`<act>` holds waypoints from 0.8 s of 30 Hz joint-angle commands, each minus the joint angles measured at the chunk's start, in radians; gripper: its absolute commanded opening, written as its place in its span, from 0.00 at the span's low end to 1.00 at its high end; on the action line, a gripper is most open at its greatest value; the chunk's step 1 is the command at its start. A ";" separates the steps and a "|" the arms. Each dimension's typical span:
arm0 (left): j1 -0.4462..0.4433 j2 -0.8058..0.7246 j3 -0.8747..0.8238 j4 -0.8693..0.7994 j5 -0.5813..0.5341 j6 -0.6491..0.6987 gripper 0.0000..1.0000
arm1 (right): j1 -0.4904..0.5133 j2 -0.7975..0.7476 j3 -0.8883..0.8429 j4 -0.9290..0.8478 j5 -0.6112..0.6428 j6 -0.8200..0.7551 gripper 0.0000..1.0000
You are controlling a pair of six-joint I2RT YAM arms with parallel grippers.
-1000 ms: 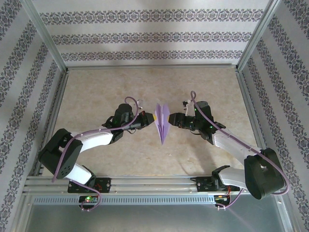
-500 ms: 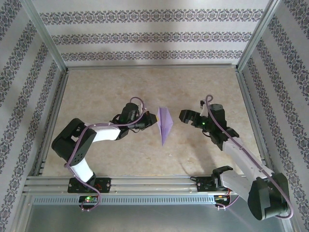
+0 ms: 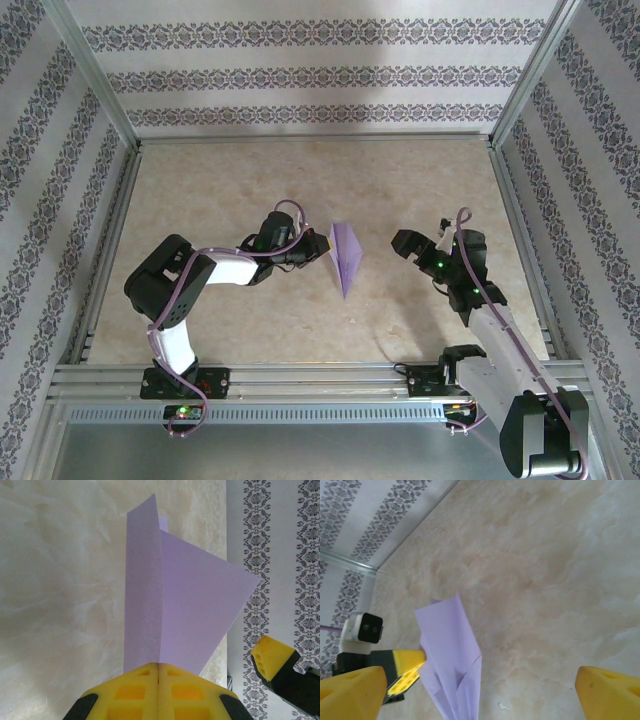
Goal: Fold a paper plane with a square sheet of paper (fold left side to right side)
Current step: Place the paper plane at the center of the table, then pick up the paper plane at the center of the table.
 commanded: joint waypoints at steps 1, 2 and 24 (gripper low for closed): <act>-0.015 0.010 0.005 0.063 -0.013 -0.040 0.00 | -0.001 -0.004 0.005 -0.011 -0.055 -0.014 0.93; -0.015 0.010 0.006 0.058 -0.015 -0.041 0.00 | 0.008 0.004 0.009 -0.019 -0.060 -0.021 0.92; -0.018 0.032 0.000 0.076 -0.025 -0.078 0.00 | 0.426 0.473 0.371 -0.314 0.109 -0.171 0.61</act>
